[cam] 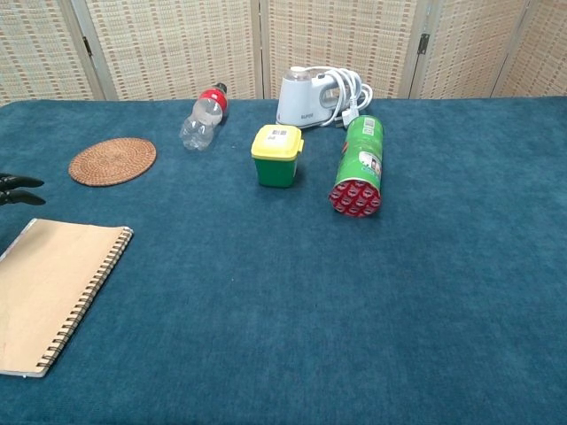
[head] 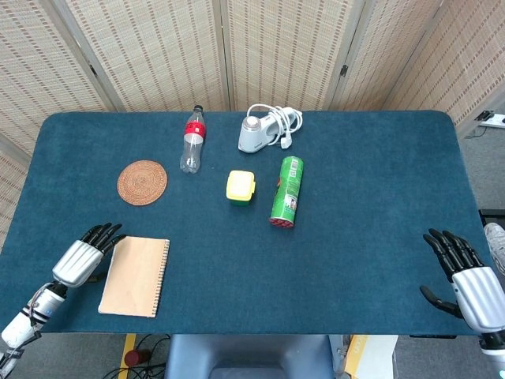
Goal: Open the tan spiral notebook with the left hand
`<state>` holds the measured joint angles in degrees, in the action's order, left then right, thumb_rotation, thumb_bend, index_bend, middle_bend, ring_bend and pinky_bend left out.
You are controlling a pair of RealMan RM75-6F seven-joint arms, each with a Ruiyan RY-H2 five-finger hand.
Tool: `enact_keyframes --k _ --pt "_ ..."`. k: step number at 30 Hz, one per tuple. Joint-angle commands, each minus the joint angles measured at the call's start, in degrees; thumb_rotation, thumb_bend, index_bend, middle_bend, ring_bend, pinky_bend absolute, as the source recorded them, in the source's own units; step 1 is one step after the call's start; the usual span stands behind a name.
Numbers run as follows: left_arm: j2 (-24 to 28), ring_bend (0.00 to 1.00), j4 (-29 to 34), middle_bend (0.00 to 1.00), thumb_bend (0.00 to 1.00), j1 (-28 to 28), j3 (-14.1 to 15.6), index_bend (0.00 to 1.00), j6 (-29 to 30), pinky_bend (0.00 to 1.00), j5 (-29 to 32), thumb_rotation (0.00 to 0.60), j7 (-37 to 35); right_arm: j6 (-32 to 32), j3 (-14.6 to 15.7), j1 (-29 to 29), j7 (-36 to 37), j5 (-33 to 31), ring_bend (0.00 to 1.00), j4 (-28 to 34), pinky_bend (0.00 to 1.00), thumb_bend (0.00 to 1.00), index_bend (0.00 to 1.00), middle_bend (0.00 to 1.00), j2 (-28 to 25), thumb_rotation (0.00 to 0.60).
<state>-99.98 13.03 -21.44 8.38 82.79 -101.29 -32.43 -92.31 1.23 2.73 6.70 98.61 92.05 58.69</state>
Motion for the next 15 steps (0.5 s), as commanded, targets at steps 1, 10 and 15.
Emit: enact_keyframes --k 1,10,15 --pt "-0.5 0.03 0.0 0.07 0.13 -0.1 0.3 0.14 0.4 0.16 0.0 0.600 -0.5 0.0 0.0 -0.1 -0.1 -0.1 0.05 0.1 0.11 0.26 0.02 0.10 0.0 0.600" --pt "-2.4 0.04 0.6 0.09 0.13 -0.8 0.0 0.15 2.6 0.16 0.9 0.600 -5.4 -0.1 -0.1 -0.3 -0.3 -0.3 0.05 0.2 0.11 0.27 0.02 0.10 0.0 0.600" --pt "-3.6 0.06 0.5 0.11 0.13 -1.2 -0.1 0.17 3.2 0.16 1.3 0.600 -7.9 0.2 -0.2 -0.2 -0.4 -0.4 0.05 0.3 0.11 0.26 0.02 0.10 0.1 0.600"
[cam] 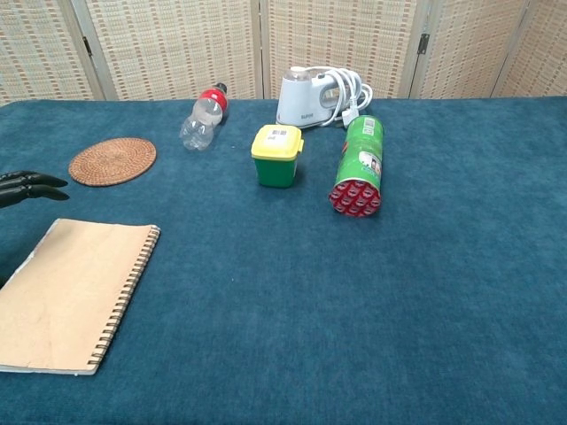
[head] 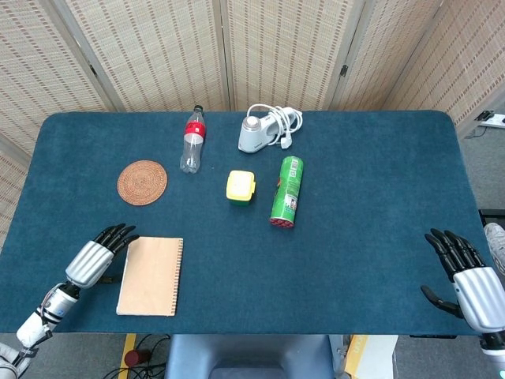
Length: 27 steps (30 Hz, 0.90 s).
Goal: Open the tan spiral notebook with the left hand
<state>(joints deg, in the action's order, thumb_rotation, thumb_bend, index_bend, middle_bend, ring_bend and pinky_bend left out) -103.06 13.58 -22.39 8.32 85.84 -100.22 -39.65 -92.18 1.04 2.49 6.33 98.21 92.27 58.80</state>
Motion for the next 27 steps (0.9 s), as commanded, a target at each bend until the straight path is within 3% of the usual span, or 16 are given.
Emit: enact_keyframes --k 1,16,27 --pt "-0.8 0.06 -0.3 0.11 0.13 -0.4 0.1 0.17 0.1 0.16 0.1 0.600 -0.8 0.1 0.0 0.0 -0.1 0.0 0.05 0.1 0.11 0.27 0.02 0.10 0.0 0.600" --pt "-2.9 0.06 -1.0 0.12 0.13 -1.8 1.1 0.19 -0.1 0.16 -0.1 0.600 -3.5 0.3 -0.2 -0.1 -0.5 -0.4 0.05 0.3 0.11 0.27 0.02 0.10 0.1 0.600" --pt "-4.7 0.06 -0.5 0.12 0.20 -2.5 1.1 0.20 -0.3 0.16 0.3 0.600 -4.2 0.1 -0.3 -0.3 -0.5 -0.5 0.05 0.4 0.11 0.27 0.02 0.10 0.1 0.600"
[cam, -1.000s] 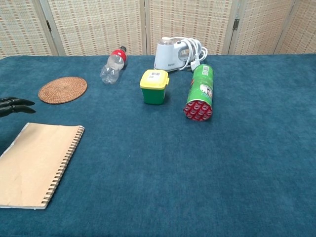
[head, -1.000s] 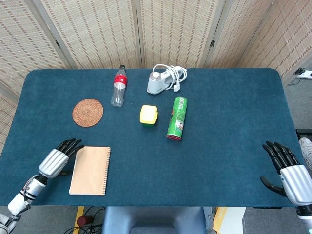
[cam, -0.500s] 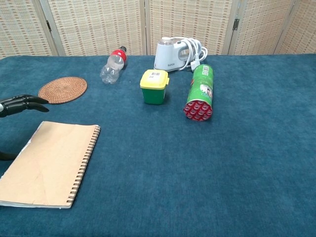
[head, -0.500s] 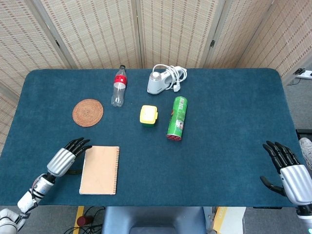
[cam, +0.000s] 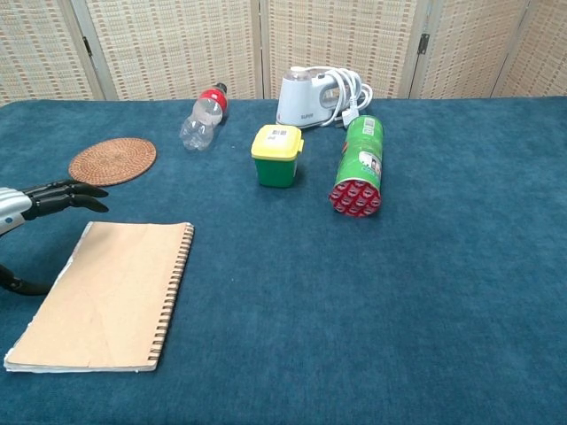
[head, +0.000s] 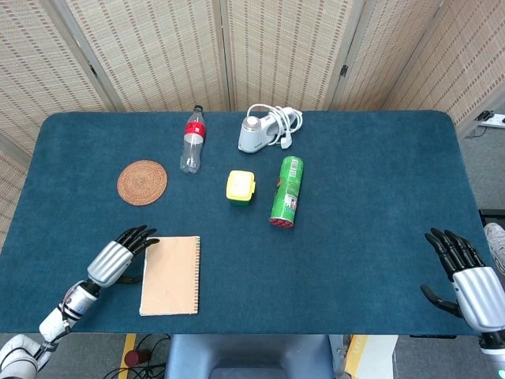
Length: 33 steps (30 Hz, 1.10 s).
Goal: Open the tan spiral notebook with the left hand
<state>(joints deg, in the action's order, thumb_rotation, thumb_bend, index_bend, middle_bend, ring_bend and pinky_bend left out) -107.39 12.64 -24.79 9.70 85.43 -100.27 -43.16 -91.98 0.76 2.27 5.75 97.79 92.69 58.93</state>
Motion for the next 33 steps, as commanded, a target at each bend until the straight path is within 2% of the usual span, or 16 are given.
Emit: enact_keyframes --k 1,11,17,24,27,33 --pt "-0.5 0.06 0.6 0.12 0.21 -0.2 -0.4 0.21 0.0 0.16 0.5 0.600 -1.0 -0.1 0.0 -0.1 0.1 0.0 0.05 -0.1 0.11 0.27 0.02 0.10 0.0 0.600" --pt "-2.7 0.06 3.4 0.13 0.39 -2.0 -1.6 0.24 -0.3 0.16 1.6 0.600 -4.2 -0.3 -0.1 -0.1 0.5 0.2 0.05 -0.4 0.11 0.26 0.02 0.10 0.1 0.600" --pt "-2.3 0.06 6.3 0.13 0.40 -3.9 -1.3 0.24 1.8 0.16 0.5 0.600 -3.6 -0.5 -0.2 -0.2 0.9 0.1 0.05 -0.7 0.11 0.27 0.02 0.10 0.2 0.600" --pt "0.2 0.06 13.1 0.13 0.41 -6.7 -1.4 0.27 3.0 0.16 -0.5 0.600 -1.7 -0.7 -0.3 -0.3 1.8 -0.1 0.05 -1.5 0.11 0.26 0.02 0.10 0.5 0.600" --pt "1.7 0.06 17.0 0.13 0.44 -7.9 -1.3 0.31 2.9 0.16 -1.1 0.600 0.4 -0.7 -0.3 -0.3 2.3 -0.2 0.05 -1.9 0.11 0.27 0.02 0.10 0.7 0.600" --pt "3.8 0.06 22.4 0.13 0.55 -9.1 -1.3 0.51 2.6 0.16 -1.9 0.600 4.6 -0.9 -0.3 -0.4 3.1 -0.2 0.05 -2.7 0.11 0.26 0.02 0.10 0.8 0.600"
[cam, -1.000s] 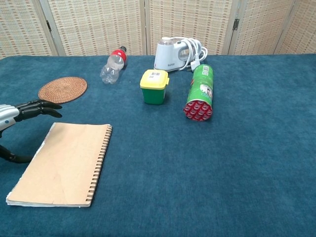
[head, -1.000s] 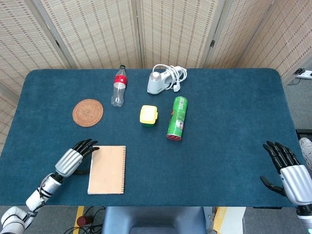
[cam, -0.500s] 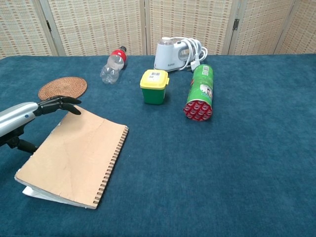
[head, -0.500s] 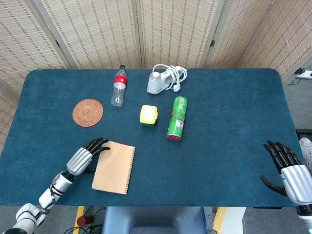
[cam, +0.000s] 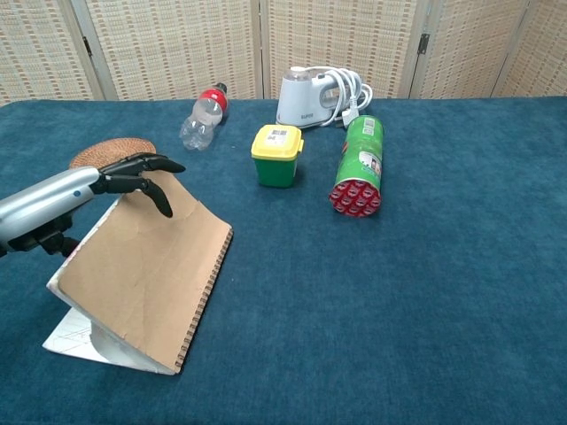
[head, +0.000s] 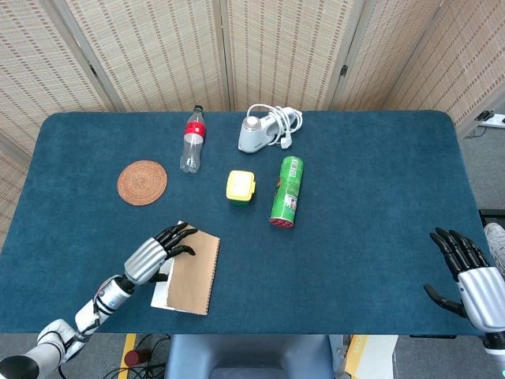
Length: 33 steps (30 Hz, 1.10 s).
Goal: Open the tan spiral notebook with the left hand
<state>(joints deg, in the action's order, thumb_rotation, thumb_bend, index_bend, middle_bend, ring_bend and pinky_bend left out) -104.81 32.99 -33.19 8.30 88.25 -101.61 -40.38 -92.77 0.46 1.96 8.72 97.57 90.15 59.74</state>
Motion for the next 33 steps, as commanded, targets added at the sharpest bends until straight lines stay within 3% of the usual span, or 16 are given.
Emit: enact_keyframes --k 1,7,17,26,33 --pt "1.6 0.06 2.7 0.13 0.57 -0.8 0.2 0.54 -0.4 0.16 -0.6 0.600 2.3 -0.2 0.0 -0.1 0.3 0.0 0.05 -0.3 0.11 0.27 0.02 0.10 0.1 0.600" --pt "4.0 0.08 5.7 0.18 0.61 -0.4 0.0 0.63 -1.1 0.16 -0.3 0.600 5.8 -0.5 0.1 -0.3 0.9 0.0 0.05 -0.9 0.11 0.27 0.02 0.10 0.3 0.600" --pt "9.2 0.09 7.1 0.21 0.61 0.6 -2.1 0.65 -1.3 0.16 2.2 0.600 8.3 -1.0 0.0 -0.4 2.1 0.2 0.05 -2.1 0.11 0.27 0.02 0.10 0.6 0.600" --pt "12.1 0.09 13.6 0.21 0.61 -2.1 -2.7 0.61 -2.0 0.16 0.3 0.600 11.4 -2.1 0.1 -0.9 4.2 0.3 0.05 -4.1 0.11 0.27 0.02 0.10 1.2 0.600" --pt "11.5 0.09 20.5 0.21 0.61 -6.8 -3.1 0.52 -8.3 0.16 -1.5 0.600 19.0 -3.2 0.3 -1.6 5.4 0.2 0.05 -5.3 0.11 0.26 0.02 0.10 1.7 0.600"
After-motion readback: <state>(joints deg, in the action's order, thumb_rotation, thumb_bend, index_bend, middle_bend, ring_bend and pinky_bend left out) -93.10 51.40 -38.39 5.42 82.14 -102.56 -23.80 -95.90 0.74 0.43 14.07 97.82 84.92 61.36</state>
